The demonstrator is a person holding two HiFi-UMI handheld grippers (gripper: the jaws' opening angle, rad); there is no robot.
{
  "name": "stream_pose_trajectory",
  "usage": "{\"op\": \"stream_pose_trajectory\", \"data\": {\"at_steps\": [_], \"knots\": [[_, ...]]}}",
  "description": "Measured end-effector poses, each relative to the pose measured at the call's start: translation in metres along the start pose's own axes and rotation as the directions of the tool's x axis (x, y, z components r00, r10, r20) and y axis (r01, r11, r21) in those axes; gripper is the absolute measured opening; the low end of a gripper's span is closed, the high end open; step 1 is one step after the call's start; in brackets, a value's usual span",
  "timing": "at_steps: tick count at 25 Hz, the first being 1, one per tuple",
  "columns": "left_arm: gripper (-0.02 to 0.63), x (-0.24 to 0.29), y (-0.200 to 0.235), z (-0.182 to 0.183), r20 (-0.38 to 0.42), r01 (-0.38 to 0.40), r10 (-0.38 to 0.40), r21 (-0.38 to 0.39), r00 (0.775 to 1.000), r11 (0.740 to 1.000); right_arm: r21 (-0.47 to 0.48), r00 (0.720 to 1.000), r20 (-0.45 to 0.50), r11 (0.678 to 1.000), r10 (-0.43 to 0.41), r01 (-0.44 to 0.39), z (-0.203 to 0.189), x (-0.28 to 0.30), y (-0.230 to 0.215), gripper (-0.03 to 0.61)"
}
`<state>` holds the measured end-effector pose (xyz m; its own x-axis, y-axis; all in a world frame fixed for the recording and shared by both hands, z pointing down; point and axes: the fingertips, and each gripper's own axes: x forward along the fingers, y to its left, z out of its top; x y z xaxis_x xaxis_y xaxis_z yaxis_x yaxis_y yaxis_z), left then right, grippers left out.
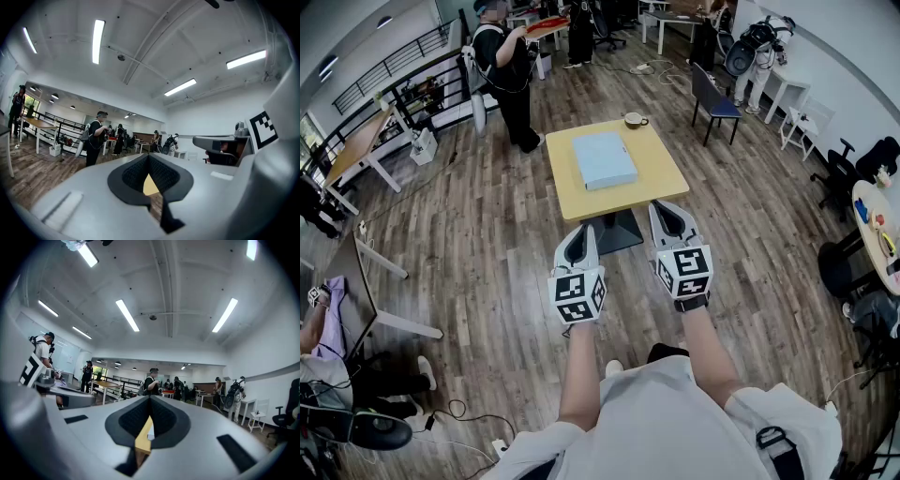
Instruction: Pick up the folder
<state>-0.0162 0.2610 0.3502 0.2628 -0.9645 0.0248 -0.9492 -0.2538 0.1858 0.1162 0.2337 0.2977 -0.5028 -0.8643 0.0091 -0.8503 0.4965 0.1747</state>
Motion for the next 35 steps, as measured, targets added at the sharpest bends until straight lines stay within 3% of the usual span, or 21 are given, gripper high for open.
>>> {"op": "stream_pose_trajectory", "data": {"at_steps": [4, 9, 11, 19, 23, 27, 35], "knots": [[0.009, 0.011, 0.024, -0.007, -0.01, 0.014, -0.014, -0.005, 1.0, 1.0, 0.02, 0.999, -0.032, 1.0, -0.023, 0.024, -0.016, 0.017, 0.004, 0.011], [0.009, 0.044, 0.032, 0.001, -0.029, -0.019, 0.023, 0.122, 0.999, 0.992, 0.186, 0.999, -0.014, 0.982, 0.029, -0.026, -0.033, 0.047, -0.011, 0.011], [0.009, 0.059, 0.035, 0.006, -0.021, -0.027, 0.03, 0.143, 0.999, 0.989, 0.203, 0.999, -0.002, 0.978, 0.047, -0.046, -0.037, 0.059, -0.019, 0.011], [0.009, 0.163, 0.013, 0.044, 0.037, -0.08, 0.073, 0.255, 0.997, 0.964, 0.239, 0.996, 0.071, 0.968, 0.057, -0.072, -0.034, 0.124, -0.103, 0.011], [0.009, 0.198, -0.002, 0.039, 0.06, -0.071, 0.057, 0.275, 0.997, 0.959, 0.226, 0.994, 0.099, 0.971, 0.054, -0.075, -0.039, 0.146, -0.132, 0.011], [0.009, 0.226, -0.01, 0.01, -0.008, -0.037, 0.041, 0.276, 0.999, 0.961, 0.219, 0.997, 0.046, 0.973, 0.064, -0.072, -0.066, 0.168, -0.146, 0.011], [0.009, 0.296, 0.067, 0.005, -0.035, -0.055, 0.064, 0.202, 0.997, 0.978, 0.207, 0.996, -0.011, 0.975, 0.086, -0.082, -0.092, 0.256, -0.139, 0.011]]}}
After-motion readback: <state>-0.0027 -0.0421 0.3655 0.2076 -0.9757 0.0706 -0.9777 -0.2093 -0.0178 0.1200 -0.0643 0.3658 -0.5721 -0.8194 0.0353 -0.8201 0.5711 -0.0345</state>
